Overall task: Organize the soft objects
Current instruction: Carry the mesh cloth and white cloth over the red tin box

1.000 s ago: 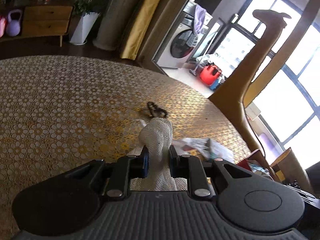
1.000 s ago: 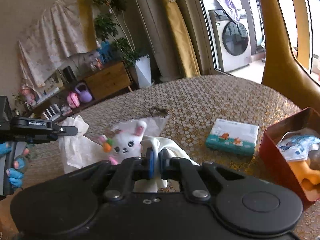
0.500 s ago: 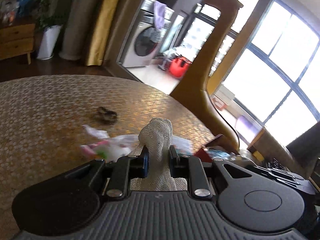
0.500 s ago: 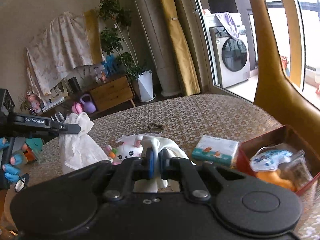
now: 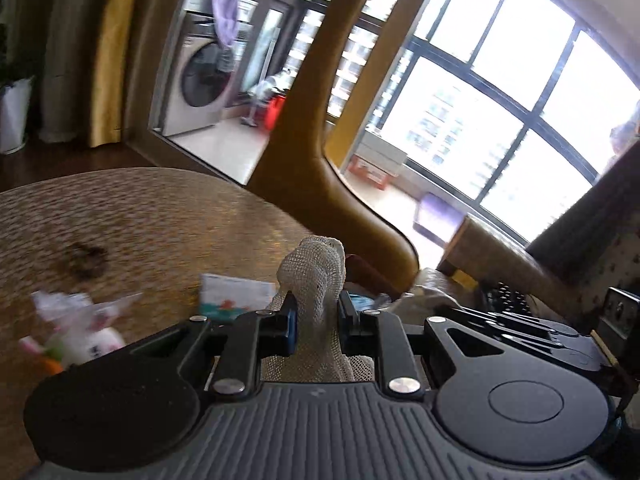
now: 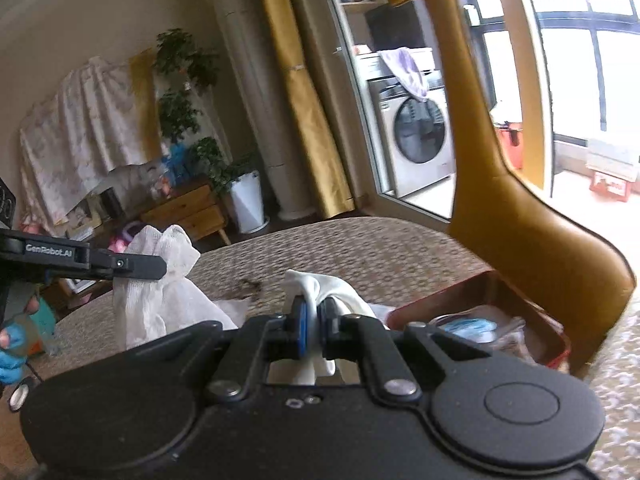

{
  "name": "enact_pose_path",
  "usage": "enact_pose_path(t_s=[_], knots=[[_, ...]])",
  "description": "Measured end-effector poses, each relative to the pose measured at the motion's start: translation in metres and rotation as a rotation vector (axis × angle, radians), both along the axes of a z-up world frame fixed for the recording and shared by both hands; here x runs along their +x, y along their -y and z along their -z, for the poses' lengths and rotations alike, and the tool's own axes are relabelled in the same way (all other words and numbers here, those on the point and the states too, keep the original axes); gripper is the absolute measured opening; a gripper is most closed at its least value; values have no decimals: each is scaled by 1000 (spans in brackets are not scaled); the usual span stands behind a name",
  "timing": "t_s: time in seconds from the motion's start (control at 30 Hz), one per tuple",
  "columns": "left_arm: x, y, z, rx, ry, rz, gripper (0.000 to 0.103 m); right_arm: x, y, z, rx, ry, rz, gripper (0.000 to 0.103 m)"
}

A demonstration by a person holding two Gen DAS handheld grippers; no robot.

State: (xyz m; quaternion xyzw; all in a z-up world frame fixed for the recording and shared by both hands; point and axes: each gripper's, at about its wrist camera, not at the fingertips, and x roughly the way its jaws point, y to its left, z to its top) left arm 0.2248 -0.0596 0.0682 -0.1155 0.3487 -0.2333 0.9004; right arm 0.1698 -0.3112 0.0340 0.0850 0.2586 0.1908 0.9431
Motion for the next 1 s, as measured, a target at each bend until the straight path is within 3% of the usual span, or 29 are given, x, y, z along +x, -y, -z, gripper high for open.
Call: enact_pose_path(t_s=[0.67,1.0], knots=[[78,139,31,53,-32,108,19,54,85,48,-14,-60,155,6],[118,185,73,100,-71,123,19,83,109,89,-2,-143,195,7]])
